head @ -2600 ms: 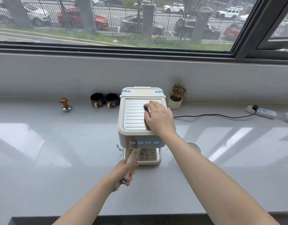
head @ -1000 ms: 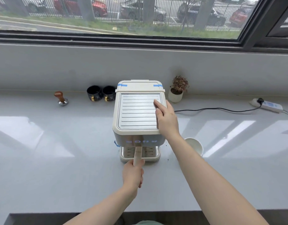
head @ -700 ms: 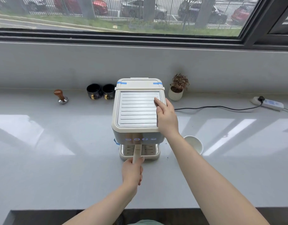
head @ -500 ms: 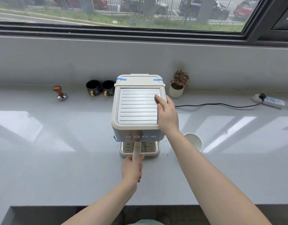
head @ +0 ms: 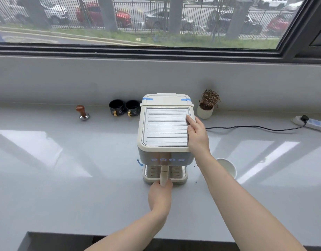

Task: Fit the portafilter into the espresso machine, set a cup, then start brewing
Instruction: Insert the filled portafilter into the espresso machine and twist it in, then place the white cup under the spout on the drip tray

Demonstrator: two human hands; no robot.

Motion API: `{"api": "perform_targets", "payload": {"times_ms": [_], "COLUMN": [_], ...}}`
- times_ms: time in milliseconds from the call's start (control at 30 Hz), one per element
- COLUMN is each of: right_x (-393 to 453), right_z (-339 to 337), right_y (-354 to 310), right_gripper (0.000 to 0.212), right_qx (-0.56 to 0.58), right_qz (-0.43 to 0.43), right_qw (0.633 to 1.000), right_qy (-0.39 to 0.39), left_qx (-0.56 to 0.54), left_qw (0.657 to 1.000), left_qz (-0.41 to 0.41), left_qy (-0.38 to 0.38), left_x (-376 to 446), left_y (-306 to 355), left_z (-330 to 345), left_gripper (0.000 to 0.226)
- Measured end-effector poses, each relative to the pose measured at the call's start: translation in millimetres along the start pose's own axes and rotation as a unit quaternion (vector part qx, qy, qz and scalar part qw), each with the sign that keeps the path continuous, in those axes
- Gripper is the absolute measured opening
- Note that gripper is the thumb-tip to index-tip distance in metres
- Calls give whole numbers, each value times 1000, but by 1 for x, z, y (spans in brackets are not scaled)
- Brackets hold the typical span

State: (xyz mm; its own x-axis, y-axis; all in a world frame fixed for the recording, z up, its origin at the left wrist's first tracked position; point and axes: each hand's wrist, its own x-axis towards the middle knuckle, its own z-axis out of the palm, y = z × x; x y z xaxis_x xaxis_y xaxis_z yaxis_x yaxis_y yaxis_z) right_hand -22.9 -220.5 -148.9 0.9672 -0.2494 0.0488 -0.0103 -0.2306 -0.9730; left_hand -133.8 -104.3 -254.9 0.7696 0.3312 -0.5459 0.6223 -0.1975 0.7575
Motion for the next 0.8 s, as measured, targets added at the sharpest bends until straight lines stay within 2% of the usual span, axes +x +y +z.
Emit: {"api": "perform_targets", "payload": {"times_ms": [267,367,467,600,700,800], "right_x": [-2,-5,-10,-16,-20,-26], "right_z": [-1,-3,-6,-11,-16,-22], "right_y": [-4,-4,-1,5,9,14], "right_gripper": [38,37,39,39,37,33], "right_qx": [4,18,20,5,10,20], "right_qz": [1,-3,-1,-4,-12,-33], "right_qw": [1000,1000,1000,1000,999,998], "right_qy": [-14,-15,-23,-31,-38,-48], "left_qx": [29,28,39,-3,23,80], "left_qw": [989,986,989,981,938,884], "left_qz": [87,69,99,184,314,442], "left_qy": [-114,-152,-99,65,145,128], "left_x": [-3,-5,-1,13,13,9], "left_y": [3,9,26,52,68,83], "left_z": [-22,-33,-52,-80,-92,-90], "left_gripper": [16,27,40,38,45,45]}}
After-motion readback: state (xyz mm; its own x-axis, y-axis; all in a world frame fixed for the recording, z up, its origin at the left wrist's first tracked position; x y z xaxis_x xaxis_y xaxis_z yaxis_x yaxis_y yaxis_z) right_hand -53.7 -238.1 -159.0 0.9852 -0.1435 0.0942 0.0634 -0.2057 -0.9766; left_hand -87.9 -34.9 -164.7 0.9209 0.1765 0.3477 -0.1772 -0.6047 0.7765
